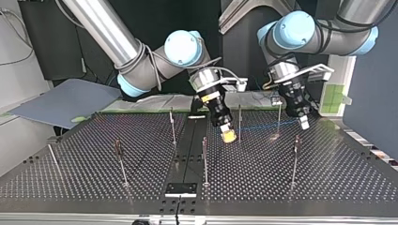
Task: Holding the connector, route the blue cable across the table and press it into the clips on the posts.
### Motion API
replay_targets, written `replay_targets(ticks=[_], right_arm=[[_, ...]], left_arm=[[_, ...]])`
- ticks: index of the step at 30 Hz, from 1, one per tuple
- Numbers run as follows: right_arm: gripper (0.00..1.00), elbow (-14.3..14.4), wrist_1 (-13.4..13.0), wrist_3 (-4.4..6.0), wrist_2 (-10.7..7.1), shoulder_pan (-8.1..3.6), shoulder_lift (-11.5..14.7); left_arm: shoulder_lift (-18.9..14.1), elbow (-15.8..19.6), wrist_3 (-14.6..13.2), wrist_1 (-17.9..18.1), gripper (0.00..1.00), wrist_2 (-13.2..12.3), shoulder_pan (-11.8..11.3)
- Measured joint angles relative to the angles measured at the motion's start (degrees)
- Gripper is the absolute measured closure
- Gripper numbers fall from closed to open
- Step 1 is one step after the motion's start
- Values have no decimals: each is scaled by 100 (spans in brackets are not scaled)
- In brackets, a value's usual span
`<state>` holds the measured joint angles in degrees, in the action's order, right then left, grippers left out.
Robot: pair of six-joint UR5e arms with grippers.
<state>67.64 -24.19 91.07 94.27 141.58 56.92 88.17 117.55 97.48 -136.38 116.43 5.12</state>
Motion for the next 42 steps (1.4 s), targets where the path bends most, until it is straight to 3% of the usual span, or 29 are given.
replay_targets(ticks=[14,27,35,42], right_arm=[[100,-671,144,-1,-30,56,-481],[100,-864,173,-16,-31,33,-697],[100,-1020,180,-34,-31,64,-866],[100,-1182,191,-35,-31,21,-890]], left_arm=[[174,-184,59,161,100,-219,-310],[396,-503,50,172,100,-273,-559],[606,-653,59,177,100,-549,-712],[803,-826,79,283,100,-709,-847]])
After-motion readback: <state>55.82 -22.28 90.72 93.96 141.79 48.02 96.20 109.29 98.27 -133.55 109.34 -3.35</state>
